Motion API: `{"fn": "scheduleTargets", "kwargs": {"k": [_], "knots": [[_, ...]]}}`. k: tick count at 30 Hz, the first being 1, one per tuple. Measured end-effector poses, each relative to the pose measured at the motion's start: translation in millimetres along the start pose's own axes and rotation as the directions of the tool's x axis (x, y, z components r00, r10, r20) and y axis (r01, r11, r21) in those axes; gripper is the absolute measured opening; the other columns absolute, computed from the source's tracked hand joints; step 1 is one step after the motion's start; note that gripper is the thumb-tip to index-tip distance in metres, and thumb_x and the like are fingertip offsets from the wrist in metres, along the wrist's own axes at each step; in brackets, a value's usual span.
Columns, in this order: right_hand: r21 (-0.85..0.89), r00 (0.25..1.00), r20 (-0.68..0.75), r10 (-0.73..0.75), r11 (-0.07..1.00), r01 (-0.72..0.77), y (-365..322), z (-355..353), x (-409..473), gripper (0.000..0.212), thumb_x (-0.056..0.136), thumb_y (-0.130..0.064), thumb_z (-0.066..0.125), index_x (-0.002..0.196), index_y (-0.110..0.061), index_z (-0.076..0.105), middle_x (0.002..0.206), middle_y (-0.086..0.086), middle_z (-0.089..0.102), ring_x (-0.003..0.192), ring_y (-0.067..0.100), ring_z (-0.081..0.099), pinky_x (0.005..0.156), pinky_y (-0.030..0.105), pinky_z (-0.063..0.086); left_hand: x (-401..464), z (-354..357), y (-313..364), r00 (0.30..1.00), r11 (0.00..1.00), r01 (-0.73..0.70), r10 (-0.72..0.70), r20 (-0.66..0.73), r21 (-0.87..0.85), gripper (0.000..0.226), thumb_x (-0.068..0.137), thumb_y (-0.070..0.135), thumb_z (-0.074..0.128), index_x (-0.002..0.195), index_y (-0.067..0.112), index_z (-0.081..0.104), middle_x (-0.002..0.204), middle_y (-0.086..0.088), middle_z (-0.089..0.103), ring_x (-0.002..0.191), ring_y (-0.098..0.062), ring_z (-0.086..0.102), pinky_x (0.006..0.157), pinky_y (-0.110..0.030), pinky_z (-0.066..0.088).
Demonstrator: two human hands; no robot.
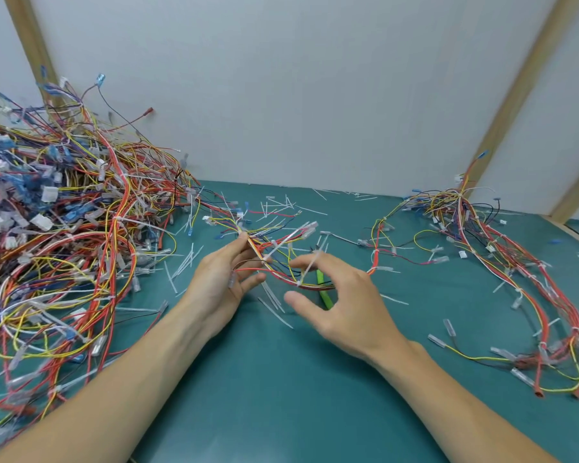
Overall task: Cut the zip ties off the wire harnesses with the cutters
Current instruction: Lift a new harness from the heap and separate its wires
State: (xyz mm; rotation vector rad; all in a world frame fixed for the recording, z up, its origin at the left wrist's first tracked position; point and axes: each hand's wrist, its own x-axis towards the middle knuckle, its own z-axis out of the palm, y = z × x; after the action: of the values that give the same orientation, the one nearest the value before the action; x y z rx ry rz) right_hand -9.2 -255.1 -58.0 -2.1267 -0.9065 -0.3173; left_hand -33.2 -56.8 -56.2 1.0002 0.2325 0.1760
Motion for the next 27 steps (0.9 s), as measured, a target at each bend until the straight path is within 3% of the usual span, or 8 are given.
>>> {"fn": "scheduleTargets", "kwargs": {"k": [5, 7, 9, 11, 13, 18, 22, 27], "knots": [[0.034, 0.994, -0.088, 0.071, 0.997, -0.068, 8, 7, 3, 0.015, 0.091, -0.035, 0.073, 0.103, -0.03, 0.068, 0.096, -0.019, 0.074, 0.091, 0.003, 0.073, 0.086, 0.043, 0.059, 0, -2, 1, 1.0, 0.996, 0.004, -0.006, -0.013, -0.09, 0.023, 0.103, 0.026, 0.049, 0.096, 0.014, 0.068, 0.096, -0.002, 0.078, 0.083, -0.013, 0.076, 0.058, -0.023, 0.058], [0.043, 0.985, -0.146, 0.093, 0.995, -0.087, 9, 7, 4, 0.013, 0.09, -0.039, 0.071, 0.097, -0.031, 0.065, 0.091, -0.022, 0.073, 0.085, 0.003, 0.073, 0.08, 0.043, 0.059, -1, 0, 0, 0.998, 0.995, -0.036, 0.041, -0.051, 0.096, 0.024, 0.104, 0.016, 0.043, 0.105, 0.012, 0.066, 0.096, -0.002, 0.078, 0.082, -0.017, 0.076, 0.055, -0.025, 0.057], [0.063, 0.976, -0.184, 0.118, 0.992, -0.108, 11, 7, 4, 0.01, 0.091, -0.04, 0.07, 0.094, -0.033, 0.064, 0.086, -0.023, 0.072, 0.078, 0.005, 0.073, 0.076, 0.043, 0.059, -3, 2, -5, 0.993, 0.927, -0.075, 0.103, -0.058, 0.368, 0.026, 0.103, 0.005, 0.041, 0.108, 0.008, 0.067, 0.082, -0.003, 0.077, 0.058, -0.019, 0.07, 0.041, -0.024, 0.048], [0.079, 0.968, -0.21, 0.136, 0.989, -0.122, 11, 7, 5, 0.008, 0.092, -0.04, 0.069, 0.093, -0.033, 0.064, 0.084, -0.023, 0.073, 0.072, 0.007, 0.072, 0.072, 0.043, 0.059, -6, 3, -11, 0.994, 0.829, -0.106, 0.103, 0.036, 0.549, 0.023, 0.099, 0.003, 0.046, 0.101, 0.006, 0.069, 0.071, -0.005, 0.071, 0.04, -0.018, 0.054, 0.035, -0.021, 0.035], [0.07, 0.966, -0.224, 0.128, 0.991, -0.115, 10, 7, 5, 0.009, 0.093, -0.04, 0.069, 0.094, -0.032, 0.065, 0.085, -0.022, 0.073, 0.07, 0.007, 0.072, 0.069, 0.044, 0.058, -11, 6, -14, 0.981, 0.773, -0.16, 0.055, 0.186, 0.614, 0.02, 0.098, 0.009, 0.053, 0.093, 0.01, 0.072, 0.073, -0.007, 0.071, 0.039, -0.018, 0.049, 0.036, -0.019, 0.031], [0.021, 0.967, -0.249, 0.053, 0.999, -0.049, 4, 6, 6, 0.01, 0.093, -0.038, 0.071, 0.093, -0.028, 0.071, 0.088, -0.016, 0.07, 0.078, 0.006, 0.068, 0.072, 0.04, 0.056, -18, 16, -17, 0.93, 0.772, -0.335, 0.181, 0.319, 0.54, 0.016, 0.095, 0.03, 0.066, 0.091, 0.018, 0.077, 0.083, -0.003, 0.074, 0.055, -0.016, 0.06, 0.044, -0.024, 0.045], [-0.003, 0.967, -0.255, -0.007, 1.0, 0.006, 2, 8, 7, 0.008, 0.09, -0.028, 0.079, 0.095, -0.028, 0.074, 0.093, -0.013, 0.058, 0.087, 0.003, 0.065, 0.076, 0.03, 0.053, -18, 16, -16, 0.944, 0.8, -0.315, 0.206, 0.26, 0.511, 0.016, 0.087, 0.031, 0.071, 0.085, 0.016, 0.078, 0.067, 0.001, 0.069, 0.059, -0.013, 0.063, 0.047, -0.024, 0.048], [-0.054, 0.982, -0.187, 0.02, 0.998, -0.03, 7, 6, 5, 0.04, 0.085, -0.029, 0.079, 0.119, -0.037, 0.06, 0.102, -0.017, 0.066, 0.1, 0.003, 0.066, 0.085, 0.035, 0.056, -13, 14, -12, 0.97, 0.87, -0.243, 0.222, 0.099, 0.43, 0.015, 0.098, 0.025, 0.062, 0.091, 0.013, 0.065, 0.08, 0.005, 0.072, 0.065, -0.018, 0.07, 0.045, -0.025, 0.046]]}}
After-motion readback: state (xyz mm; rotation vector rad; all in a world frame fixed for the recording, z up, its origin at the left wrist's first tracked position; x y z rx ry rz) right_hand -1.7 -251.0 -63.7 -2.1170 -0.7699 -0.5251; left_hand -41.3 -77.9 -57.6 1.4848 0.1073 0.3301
